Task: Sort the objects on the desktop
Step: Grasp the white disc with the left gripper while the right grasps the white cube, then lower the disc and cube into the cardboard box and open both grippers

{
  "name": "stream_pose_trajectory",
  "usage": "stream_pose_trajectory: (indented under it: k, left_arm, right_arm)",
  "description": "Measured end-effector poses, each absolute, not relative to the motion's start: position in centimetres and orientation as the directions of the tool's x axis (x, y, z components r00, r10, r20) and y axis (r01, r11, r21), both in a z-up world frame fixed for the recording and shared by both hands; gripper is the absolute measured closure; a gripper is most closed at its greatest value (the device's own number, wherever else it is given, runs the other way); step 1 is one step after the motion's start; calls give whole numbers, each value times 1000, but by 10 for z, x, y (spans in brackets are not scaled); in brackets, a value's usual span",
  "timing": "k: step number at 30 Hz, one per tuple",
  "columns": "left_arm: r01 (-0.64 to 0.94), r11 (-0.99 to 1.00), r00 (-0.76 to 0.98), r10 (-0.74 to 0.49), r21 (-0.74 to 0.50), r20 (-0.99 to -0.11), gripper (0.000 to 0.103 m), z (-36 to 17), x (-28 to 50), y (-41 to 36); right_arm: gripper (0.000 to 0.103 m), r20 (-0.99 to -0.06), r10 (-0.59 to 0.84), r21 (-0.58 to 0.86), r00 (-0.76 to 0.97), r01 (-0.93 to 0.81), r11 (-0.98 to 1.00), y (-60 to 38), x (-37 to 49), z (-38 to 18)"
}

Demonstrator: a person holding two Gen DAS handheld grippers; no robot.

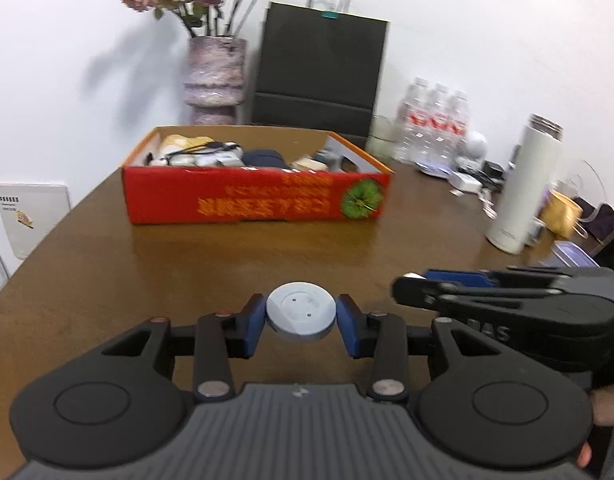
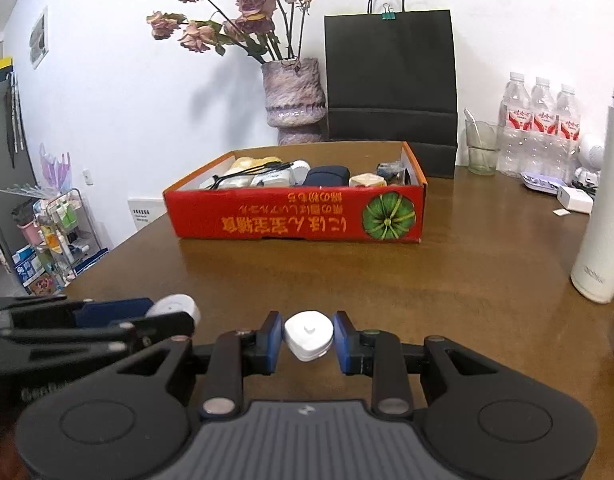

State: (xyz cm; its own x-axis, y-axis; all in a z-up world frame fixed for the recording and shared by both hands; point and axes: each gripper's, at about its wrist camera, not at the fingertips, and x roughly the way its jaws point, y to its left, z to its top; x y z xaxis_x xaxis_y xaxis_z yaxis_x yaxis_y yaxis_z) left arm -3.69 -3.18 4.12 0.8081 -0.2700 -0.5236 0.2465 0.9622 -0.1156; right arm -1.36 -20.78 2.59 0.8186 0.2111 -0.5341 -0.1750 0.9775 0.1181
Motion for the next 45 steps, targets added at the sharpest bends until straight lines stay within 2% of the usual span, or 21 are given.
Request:
stream_pose_trajectory:
  k: [7,16,22,27,30,32,35,37,40,43,45]
  left_arm:
    - [251,964,808,-262,-94,-529,63,37,-73,-34]
    - [265,959,821,-278,-97,-500,63,47,-76,-37]
    - [264,958,842,-288,-116,-457,63,67,-40,-25]
    - [290,954,870,-298,-81,-393,63,98,16,-25]
    - [299,941,854,-338,-159,-395,63,113,60,-20]
    - [301,931,826,-362,-205,-431,63,117,95,-18]
    - [294,941,805,-338,-166,-488,63,114,144,-27]
    - [287,950,790,-306,-120,-531,63,107,170,-33]
    - [259,955,724,-291,-144,-626,63,90,209,-37]
    - [259,957,662,-276,-133,-697,63,74,233,-41]
    - [247,962,653,-255,-117,-713,54,69,237,-41]
  right_arm:
    - [76,-525,215,110,823,-185,977,-208,-52,23]
    - [76,-496,196,119,846,-157,980,-215,-61,32]
    - [76,-463,162,115,871,-122,986,-227,-38,45]
    - [76,-384,158,128,910,-117,985,-242,1,81]
    - [76,-368,168,141,915,-124,982,-248,41,104]
    - [76,-392,180,152,902,-129,980,-251,72,115]
    - [76,-451,180,136,874,-132,982,-247,124,122]
    - [76,-531,165,112,831,-125,986,-244,162,115]
    - [76,-660,142,114,738,-89,990,-247,212,94]
    - [75,-736,120,99,667,-68,993,-246,243,76]
    - [72,-774,96,88,626,-44,995,-247,257,66]
